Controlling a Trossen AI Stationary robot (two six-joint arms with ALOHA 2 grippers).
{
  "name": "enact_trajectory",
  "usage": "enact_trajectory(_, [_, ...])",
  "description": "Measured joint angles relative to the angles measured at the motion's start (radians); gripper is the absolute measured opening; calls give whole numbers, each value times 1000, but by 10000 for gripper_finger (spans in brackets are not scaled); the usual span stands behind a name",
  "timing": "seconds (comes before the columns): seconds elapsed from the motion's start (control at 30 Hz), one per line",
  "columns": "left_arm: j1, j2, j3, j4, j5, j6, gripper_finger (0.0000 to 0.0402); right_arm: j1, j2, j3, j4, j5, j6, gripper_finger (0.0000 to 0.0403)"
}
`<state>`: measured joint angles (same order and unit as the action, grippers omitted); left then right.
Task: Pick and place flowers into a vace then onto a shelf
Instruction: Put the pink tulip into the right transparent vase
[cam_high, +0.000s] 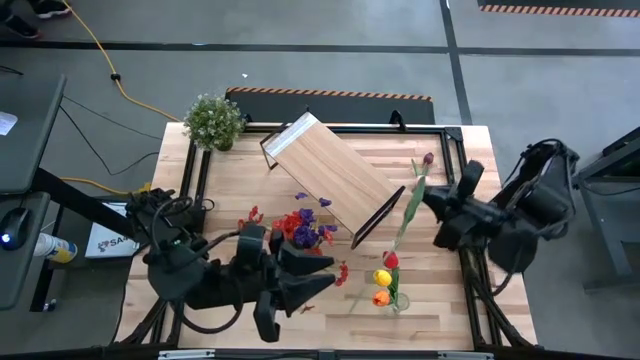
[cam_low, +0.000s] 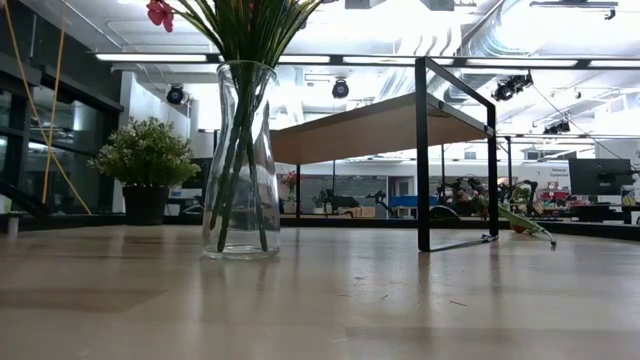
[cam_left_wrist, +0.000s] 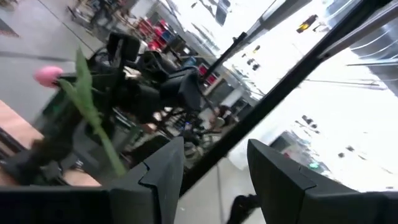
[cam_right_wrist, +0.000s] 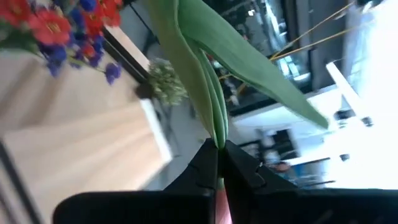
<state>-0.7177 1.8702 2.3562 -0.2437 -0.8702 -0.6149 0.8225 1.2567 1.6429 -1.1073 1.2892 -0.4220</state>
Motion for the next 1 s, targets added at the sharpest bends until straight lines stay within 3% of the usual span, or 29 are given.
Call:
enact_trajectory(0.4, [52, 0, -2, -185, 108, -265, 211, 0, 158, 0, 26, 271, -347, 6])
enact_trajectory(0.8, [130, 1, -2, -255, 229, -386, 211, 4, 176, 0, 42, 282, -372, 5])
enact_trajectory(1.0, [160, 1, -2, -290, 291, -456, 211, 5, 176, 0, 139, 282, -431, 5])
